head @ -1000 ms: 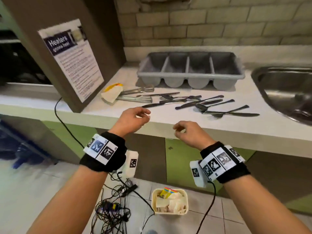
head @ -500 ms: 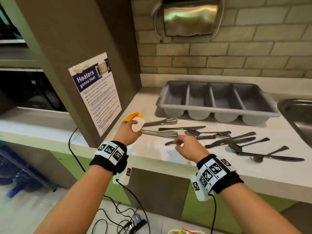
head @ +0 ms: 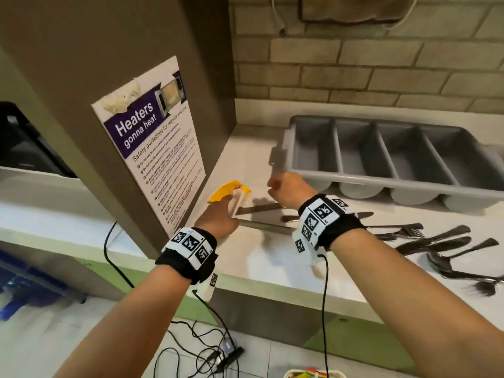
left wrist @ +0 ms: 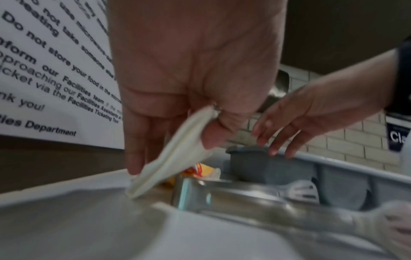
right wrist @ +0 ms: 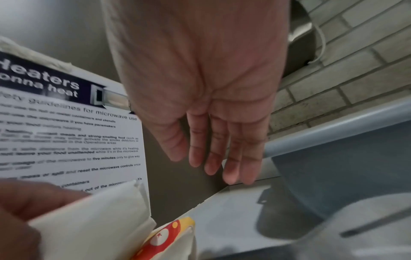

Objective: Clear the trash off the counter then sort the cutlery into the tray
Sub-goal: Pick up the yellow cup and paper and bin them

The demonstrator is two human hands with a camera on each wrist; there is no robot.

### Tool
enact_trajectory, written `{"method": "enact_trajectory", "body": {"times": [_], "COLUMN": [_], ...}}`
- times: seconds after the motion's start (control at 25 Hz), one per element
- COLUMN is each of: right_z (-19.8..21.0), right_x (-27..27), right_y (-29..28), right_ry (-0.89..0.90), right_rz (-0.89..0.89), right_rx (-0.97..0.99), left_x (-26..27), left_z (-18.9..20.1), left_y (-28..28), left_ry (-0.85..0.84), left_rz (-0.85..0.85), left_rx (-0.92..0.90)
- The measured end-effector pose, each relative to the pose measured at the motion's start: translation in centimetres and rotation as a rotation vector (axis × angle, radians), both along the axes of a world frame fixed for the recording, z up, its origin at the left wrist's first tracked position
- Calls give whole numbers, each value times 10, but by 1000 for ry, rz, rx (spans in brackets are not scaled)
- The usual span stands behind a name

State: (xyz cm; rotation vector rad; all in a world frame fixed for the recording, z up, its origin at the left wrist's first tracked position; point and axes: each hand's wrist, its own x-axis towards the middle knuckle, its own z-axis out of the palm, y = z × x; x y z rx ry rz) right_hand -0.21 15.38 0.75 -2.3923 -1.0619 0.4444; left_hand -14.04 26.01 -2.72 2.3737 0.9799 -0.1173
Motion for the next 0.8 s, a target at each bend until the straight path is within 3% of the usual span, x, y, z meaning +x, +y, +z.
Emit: {"method": "enact_trajectory", "body": {"times": [0.16, 0.36, 0.6, 0.8], "right_z": [-8, -30, -46, -46], "right_x": [11, 9, 7, 14], "right_y": [52, 102, 120, 99], "right_ry": [-37, 22, -49, -186], "right_rz": [67, 103, 153, 211], "right_rx": [-107, -244, -316, -381], "left_x": [-6, -8, -4, -11], "left_z": [11, 15, 9, 17], "left_y": [27, 40, 43, 32], "left_ry": [-146, -232, -278, -382], "left_rz": [151, 225, 257, 305], "left_rx": [14, 24, 19, -1]}}
